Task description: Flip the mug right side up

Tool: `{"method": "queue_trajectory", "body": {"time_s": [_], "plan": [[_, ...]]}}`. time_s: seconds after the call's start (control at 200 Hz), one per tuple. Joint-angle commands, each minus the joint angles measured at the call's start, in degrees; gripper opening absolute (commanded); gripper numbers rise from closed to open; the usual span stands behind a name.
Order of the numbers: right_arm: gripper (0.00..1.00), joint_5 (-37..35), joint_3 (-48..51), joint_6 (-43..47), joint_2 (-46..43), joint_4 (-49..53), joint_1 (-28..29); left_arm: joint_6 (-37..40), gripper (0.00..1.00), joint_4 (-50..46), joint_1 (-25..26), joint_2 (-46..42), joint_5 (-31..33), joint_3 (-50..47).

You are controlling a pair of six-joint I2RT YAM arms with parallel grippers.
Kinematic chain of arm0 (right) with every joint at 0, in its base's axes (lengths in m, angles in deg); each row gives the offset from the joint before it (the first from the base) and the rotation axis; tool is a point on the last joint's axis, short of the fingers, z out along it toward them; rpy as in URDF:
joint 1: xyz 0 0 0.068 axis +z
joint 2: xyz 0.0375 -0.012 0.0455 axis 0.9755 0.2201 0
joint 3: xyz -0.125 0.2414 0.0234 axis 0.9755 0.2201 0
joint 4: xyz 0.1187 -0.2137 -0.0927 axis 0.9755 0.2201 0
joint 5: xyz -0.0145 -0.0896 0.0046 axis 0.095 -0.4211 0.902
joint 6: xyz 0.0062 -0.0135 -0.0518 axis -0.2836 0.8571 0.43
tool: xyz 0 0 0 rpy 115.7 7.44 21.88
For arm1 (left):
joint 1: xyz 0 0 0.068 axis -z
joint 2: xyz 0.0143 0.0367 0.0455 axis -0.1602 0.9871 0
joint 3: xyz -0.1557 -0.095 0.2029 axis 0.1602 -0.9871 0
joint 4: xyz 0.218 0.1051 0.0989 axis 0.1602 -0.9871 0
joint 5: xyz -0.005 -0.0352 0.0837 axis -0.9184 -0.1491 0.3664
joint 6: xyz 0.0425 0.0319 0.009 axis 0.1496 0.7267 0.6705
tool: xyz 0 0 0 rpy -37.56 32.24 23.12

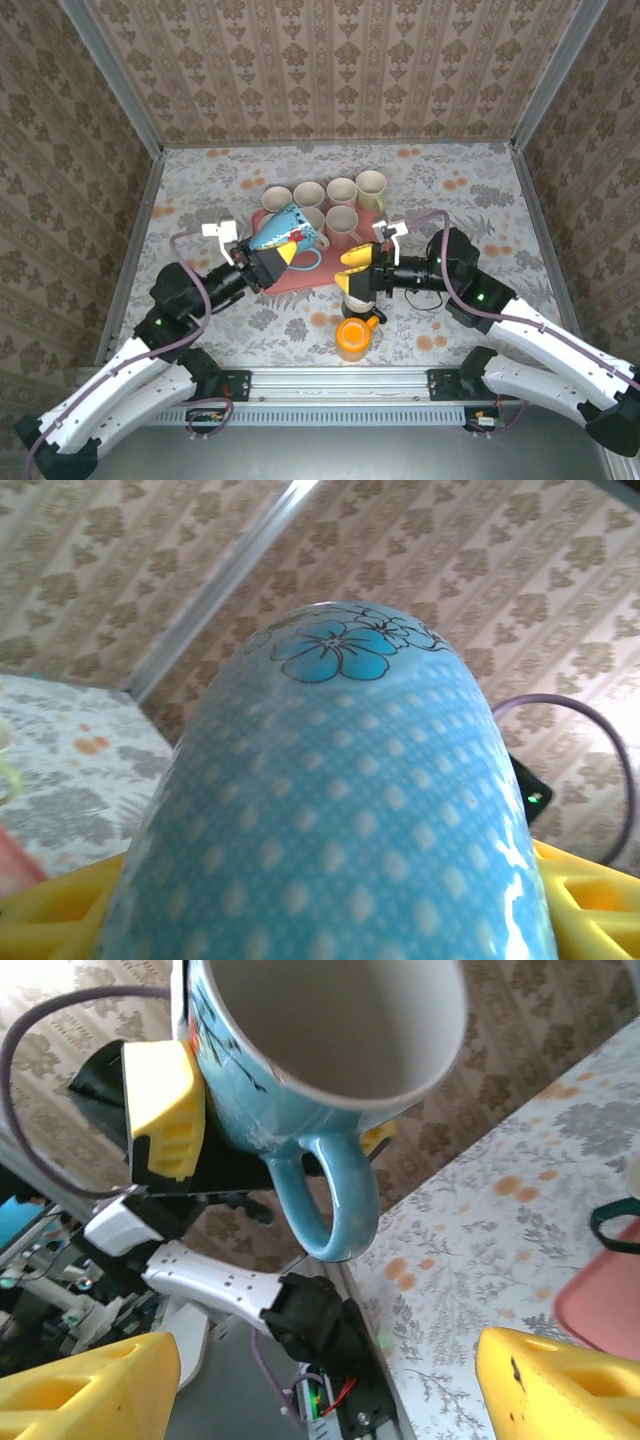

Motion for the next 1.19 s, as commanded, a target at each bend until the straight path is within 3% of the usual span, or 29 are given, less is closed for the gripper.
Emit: {"method": "queue_trajectory", "body": {"time_s": [0.0, 0.49, 0.55, 0.755, 0.805, 0.84, 0.945, 1.19], "plan": [[0.81, 4.1, -0.9, -2.1, 0.4, -5.7, 0.5, -2.9, 0.39, 13.3, -0.4, -0.7, -4.6, 0.3], [0.7, 4.8, -7.2, -3.4, 8.8, -9.7, 1.8, -5.9, 0.38, 18.1, 0.8, 0.8, -3.8, -4.1], [0.61, 4.7, -7.8, -3.3, 9.6, -9.7, 2.1, -5.6, 0.39, 17.8, 1.2, 0.8, -3.5, -4.3], [0.09, 3.5, -8.5, -2.9, 11.1, -8.4, 2.6, -4.6, 0.4, 16.5, 1.9, 1.1, -3.6, -4.4], [0.0, 2.9, -8.5, -2.5, 10.9, -7.3, 2.5, -4.2, 0.47, 15.8, 1.9, 0.9, -3.7, -4.4], [0.0, 2.2, -8.5, -2.1, 10.5, -6.4, 2.6, -3.8, 0.56, 14.6, 1.9, 0.5, -3.6, -4.4], [0.0, -0.5, -8.4, 0.2, 8.0, -2.9, 2.6, -1.5, 0.99, 6.3, 1.9, -1.8, -1.1, -3.5], [0.0, -19.9, -10.7, 13.5, -0.2, 19.9, 0.3, 8.1, 1.0, -28.5, 1.8, -10.1, 15.2, 0.8]]}}
